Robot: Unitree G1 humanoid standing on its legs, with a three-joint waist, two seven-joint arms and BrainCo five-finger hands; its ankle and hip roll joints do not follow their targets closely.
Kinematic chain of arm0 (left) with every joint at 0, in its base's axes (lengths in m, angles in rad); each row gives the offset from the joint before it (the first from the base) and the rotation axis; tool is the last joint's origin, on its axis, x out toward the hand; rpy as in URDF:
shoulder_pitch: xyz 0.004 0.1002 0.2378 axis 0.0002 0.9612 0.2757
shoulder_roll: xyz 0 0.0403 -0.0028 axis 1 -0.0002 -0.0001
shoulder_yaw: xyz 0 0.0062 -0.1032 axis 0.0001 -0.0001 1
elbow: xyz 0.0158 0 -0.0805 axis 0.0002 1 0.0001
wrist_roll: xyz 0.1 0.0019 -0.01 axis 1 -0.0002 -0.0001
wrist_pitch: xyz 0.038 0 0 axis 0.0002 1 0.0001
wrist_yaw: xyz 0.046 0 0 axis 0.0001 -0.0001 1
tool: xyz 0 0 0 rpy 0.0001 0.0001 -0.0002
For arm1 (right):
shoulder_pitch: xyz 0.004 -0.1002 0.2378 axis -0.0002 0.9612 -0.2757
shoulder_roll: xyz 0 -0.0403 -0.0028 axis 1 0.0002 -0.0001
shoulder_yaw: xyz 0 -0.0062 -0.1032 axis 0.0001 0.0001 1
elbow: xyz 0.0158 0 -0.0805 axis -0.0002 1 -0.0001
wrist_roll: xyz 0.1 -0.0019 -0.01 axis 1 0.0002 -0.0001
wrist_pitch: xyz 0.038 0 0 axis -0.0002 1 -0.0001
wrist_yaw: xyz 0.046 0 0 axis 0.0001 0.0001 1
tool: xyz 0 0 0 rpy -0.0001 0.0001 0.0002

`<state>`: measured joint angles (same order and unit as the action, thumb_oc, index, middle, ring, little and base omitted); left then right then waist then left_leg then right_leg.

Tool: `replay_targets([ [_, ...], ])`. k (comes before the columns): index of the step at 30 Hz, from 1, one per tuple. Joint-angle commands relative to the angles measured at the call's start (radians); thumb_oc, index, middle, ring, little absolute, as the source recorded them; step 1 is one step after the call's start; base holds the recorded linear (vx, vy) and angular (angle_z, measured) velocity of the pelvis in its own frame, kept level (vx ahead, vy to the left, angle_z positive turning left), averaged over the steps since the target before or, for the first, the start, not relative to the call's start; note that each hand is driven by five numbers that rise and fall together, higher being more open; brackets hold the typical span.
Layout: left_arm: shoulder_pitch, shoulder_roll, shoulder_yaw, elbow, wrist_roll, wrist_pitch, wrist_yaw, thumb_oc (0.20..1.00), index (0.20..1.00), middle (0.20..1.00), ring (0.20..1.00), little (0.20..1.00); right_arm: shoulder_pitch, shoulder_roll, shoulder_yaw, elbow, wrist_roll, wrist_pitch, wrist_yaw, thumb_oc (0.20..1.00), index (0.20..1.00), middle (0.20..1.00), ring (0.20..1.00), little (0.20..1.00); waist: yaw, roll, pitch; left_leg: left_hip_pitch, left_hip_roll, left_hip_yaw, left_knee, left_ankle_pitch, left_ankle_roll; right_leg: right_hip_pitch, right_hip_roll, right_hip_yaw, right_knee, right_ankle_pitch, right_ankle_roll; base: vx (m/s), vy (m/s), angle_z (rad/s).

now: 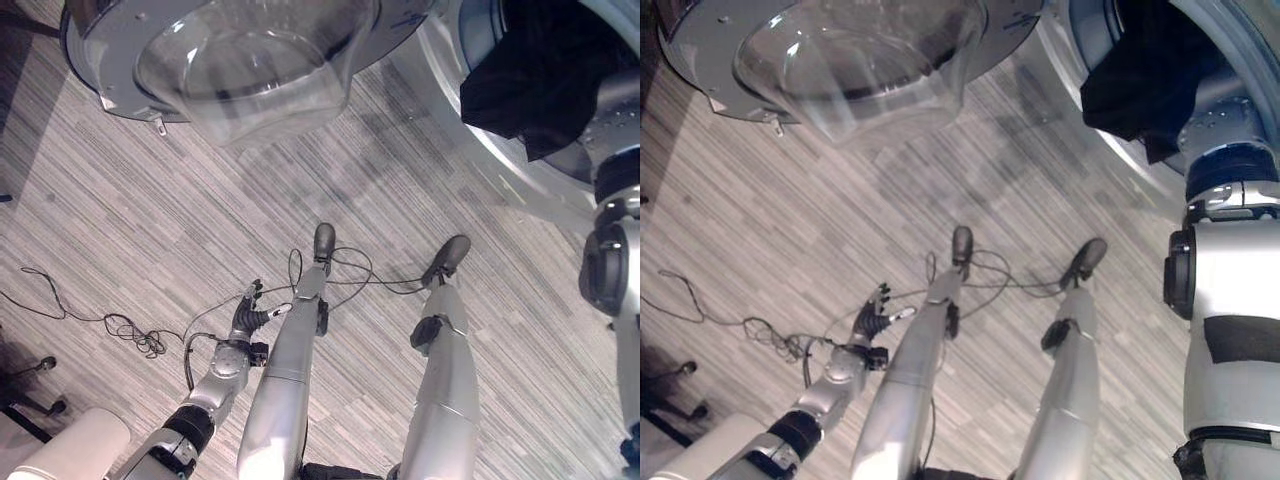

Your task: Grab the laundry basket,head to the washer,open it,put in the laundry and shut it.

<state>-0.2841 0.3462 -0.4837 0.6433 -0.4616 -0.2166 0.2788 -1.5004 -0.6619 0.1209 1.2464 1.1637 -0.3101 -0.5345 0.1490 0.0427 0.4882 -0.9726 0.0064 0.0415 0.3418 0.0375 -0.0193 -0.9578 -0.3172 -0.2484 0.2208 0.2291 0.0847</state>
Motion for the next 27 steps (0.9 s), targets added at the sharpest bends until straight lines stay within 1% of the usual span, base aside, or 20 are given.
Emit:
replay_targets([
  [1,0.101,-0.040,0.011,0.053,-0.010,-0.021,-0.006,1.000,1.000,1.000,1.000,1.000,0.109,-0.108,0.027,-0.206,-0.005,-0.149,0.072,1.000,1.000,1.000,1.000,1.000,-0.015,0.037,-0.133,0.027,0.045,-0.092,-0.062,-0.077,-0.088,0.022,0.074,-0.016,0.126,-0.293,0.049,0.00,0.000,0.00],
  [3,0.095,-0.047,0.018,0.061,0.000,-0.025,-0.010,1.000,1.000,1.000,1.000,1.000,0.164,-0.087,0.020,-0.282,-0.014,-0.167,0.109,1.000,1.000,1.000,1.000,1.000,-0.019,0.030,-0.124,0.043,0.043,-0.090,-0.070,-0.074,-0.088,0.038,0.075,-0.018,0.114,-0.285,0.051,0.00,0.000,0.00],
  [4,0.097,-0.047,0.018,0.062,0.001,-0.026,-0.010,1.000,1.000,1.000,1.000,1.000,0.173,-0.085,0.015,-0.290,-0.016,-0.168,0.108,1.000,1.000,1.000,1.000,1.000,-0.019,0.029,-0.124,0.047,0.043,-0.089,-0.071,-0.074,-0.088,0.042,0.076,-0.018,0.112,-0.284,0.051,-0.03,0.018,-0.03],
  [5,0.094,-0.054,0.025,0.065,0.011,-0.030,-0.011,1.000,1.000,1.000,1.000,1.000,0.226,-0.062,0.007,-0.371,-0.021,-0.187,0.138,1.000,1.000,1.000,1.000,1.000,-0.024,0.023,-0.112,0.061,0.043,-0.087,-0.078,-0.072,-0.089,0.057,0.078,-0.021,0.099,-0.277,0.053,-0.03,0.009,-0.02],
  [7,0.097,-0.057,0.033,0.070,0.022,-0.032,-0.017,1.000,1.000,1.000,1.000,1.000,0.292,-0.038,0.006,-0.444,-0.035,-0.194,0.182,1.000,1.000,1.000,1.000,1.000,-0.026,0.015,-0.101,0.079,0.041,-0.086,-0.086,-0.066,-0.090,0.079,0.080,-0.023,0.082,-0.267,0.055,-0.02,0.006,-0.01],
  [8,0.100,-0.056,0.033,0.070,0.023,-0.032,-0.017,1.000,1.000,1.000,1.000,1.000,0.301,-0.035,0.001,-0.452,-0.037,-0.194,0.181,1.000,1.000,1.000,1.000,1.000,-0.027,0.013,-0.101,0.083,0.040,-0.085,-0.088,-0.065,-0.090,0.084,0.080,-0.023,0.079,-0.265,0.055,-0.03,0.021,-0.04],
  [9,0.097,-0.063,0.040,0.081,0.031,-0.033,-0.023,1.000,1.000,1.000,1.000,1.000,0.349,-0.011,0.010,-0.494,-0.050,-0.195,0.212,1.000,1.000,1.000,1.000,1.000,-0.031,0.007,-0.092,0.096,0.039,-0.082,-0.091,-0.062,-0.090,0.097,0.083,-0.024,0.068,-0.259,0.055,-0.02,0.017,-0.06],
  [10,0.099,-0.062,0.040,0.083,0.032,-0.033,-0.023,1.000,1.000,1.000,1.000,1.000,0.356,-0.008,0.007,-0.499,-0.053,-0.196,0.210,1.000,1.000,1.000,1.000,1.000,-0.031,0.006,-0.092,0.099,0.039,-0.082,-0.093,-0.062,-0.090,0.101,0.083,-0.024,0.066,-0.258,0.055,-0.03,0.032,-0.08],
  [12,0.089,-0.082,0.052,0.109,0.043,-0.033,-0.027,1.000,1.000,1.000,1.000,1.000,0.459,0.058,-0.001,-0.586,-0.081,-0.197,0.254,1.000,1.000,1.000,1.000,1.000,-0.041,-0.007,-0.080,0.122,0.038,-0.077,-0.100,-0.058,-0.091,0.133,0.086,-0.026,0.040,-0.244,0.057,-0.02,0.022,-0.09],
  [16,0.084,-0.099,0.077,0.124,0.063,-0.040,-0.027,1.000,1.000,1.000,1.000,1.000,0.630,0.151,0.004,-0.694,-0.181,-0.189,0.278,1.000,1.000,1.000,1.000,1.000,-0.057,-0.025,-0.072,0.156,0.037,-0.072,-0.116,-0.050,-0.090,0.176,0.087,-0.031,0.005,-0.224,0.061,-0.01,0.011,-0.04],
  [18,0.082,-0.109,0.089,0.125,0.074,-0.040,-0.025,1.000,1.000,1.000,1.000,1.000,0.728,0.206,-0.005,-0.758,-0.207,-0.189,0.303,1.000,1.000,1.000,1.000,1.000,-0.068,-0.032,-0.069,0.172,0.035,-0.070,-0.123,-0.049,-0.088,0.197,0.089,-0.033,-0.011,-0.216,0.063,-0.01,0.030,-0.03],
  [19,0.082,-0.115,0.098,0.123,0.086,-0.042,-0.020,1.000,1.000,1.000,1.000,1.000,0.805,0.262,-0.017,-0.799,-0.233,-0.198,0.310,1.000,1.000,1.000,1.000,1.000,-0.076,-0.037,-0.069,0.184,0.032,-0.069,-0.126,-0.049,-0.087,0.217,0.091,-0.035,-0.025,-0.209,0.065,-0.01,0.024,-0.04],
  [20,0.084,-0.114,0.097,0.123,0.086,-0.042,-0.020,1.000,1.000,1.000,1.000,1.000,0.809,0.264,-0.018,-0.803,-0.235,-0.198,0.308,1.000,1.000,1.000,1.000,1.000,-0.076,-0.038,-0.069,0.186,0.032,-0.069,-0.127,-0.049,-0.087,0.219,0.091,-0.036,-0.026,-0.209,0.066,-0.02,0.039,-0.05],
  [21,0.082,-0.124,0.108,0.131,0.089,-0.041,-0.017,1.000,1.000,1.000,1.000,1.000,0.879,0.311,-0.016,-0.818,-0.261,-0.194,0.307,1.000,1.000,1.000,1.000,1.000,-0.085,-0.043,-0.068,0.199,0.031,-0.067,-0.128,-0.050,-0.086,0.237,0.089,-0.034,-0.035,-0.204,0.067,-0.01,0.041,-0.13],
  [22,0.083,-0.126,0.114,0.138,0.090,-0.041,-0.016,1.000,1.000,1.000,1.000,1.000,0.917,0.335,-0.020,-0.828,-0.269,-0.190,0.308,1.000,1.000,1.000,1.000,1.000,-0.089,-0.046,-0.069,0.209,0.030,-0.066,-0.130,-0.051,-0.085,0.248,0.089,-0.035,-0.042,-0.201,0.068,-0.01,0.054,-0.12],
  [23,0.081,-0.128,0.116,0.141,0.095,-0.040,-0.014,1.000,1.000,1.000,1.000,1.000,0.938,0.354,-0.019,-0.823,-0.266,-0.189,0.313,1.000,1.000,1.000,1.000,1.000,-0.093,-0.049,-0.071,0.217,0.030,-0.064,-0.131,-0.052,-0.084,0.258,0.089,-0.035,-0.047,-0.198,0.068,-0.01,0.030,-0.08],
  [24,0.082,-0.128,0.116,0.141,0.095,-0.041,-0.014,1.000,1.000,1.000,1.000,1.000,0.940,0.355,-0.019,-0.823,-0.266,-0.189,0.313,1.000,1.000,1.000,1.000,1.000,-0.093,-0.050,-0.071,0.219,0.030,-0.064,-0.131,-0.052,-0.084,0.260,0.089,-0.035,-0.049,-0.197,0.068,-0.01,0.035,-0.01],
  [25,0.086,-0.128,0.122,0.151,0.103,-0.037,-0.015,1.000,1.000,1.000,1.000,1.000,0.996,0.383,0.007,-0.810,-0.281,-0.168,0.319,1.000,1.000,1.000,1.000,1.000,-0.099,-0.059,-0.075,0.244,0.030,-0.062,-0.135,-0.055,-0.083,0.287,0.090,-0.036,-0.061,-0.190,0.070,-0.01,0.034,-0.02],
  [27,0.090,-0.126,0.130,0.164,0.107,-0.035,-0.015,1.000,1.000,1.000,1.000,1.000,1.037,0.401,0.036,-0.805,-0.297,-0.142,0.327,1.000,1.000,1.000,1.000,1.000,-0.105,-0.066,-0.077,0.268,0.030,-0.060,-0.140,-0.056,-0.080,0.314,0.090,-0.036,-0.074,-0.184,0.072,-0.01,0.035,-0.03],
])
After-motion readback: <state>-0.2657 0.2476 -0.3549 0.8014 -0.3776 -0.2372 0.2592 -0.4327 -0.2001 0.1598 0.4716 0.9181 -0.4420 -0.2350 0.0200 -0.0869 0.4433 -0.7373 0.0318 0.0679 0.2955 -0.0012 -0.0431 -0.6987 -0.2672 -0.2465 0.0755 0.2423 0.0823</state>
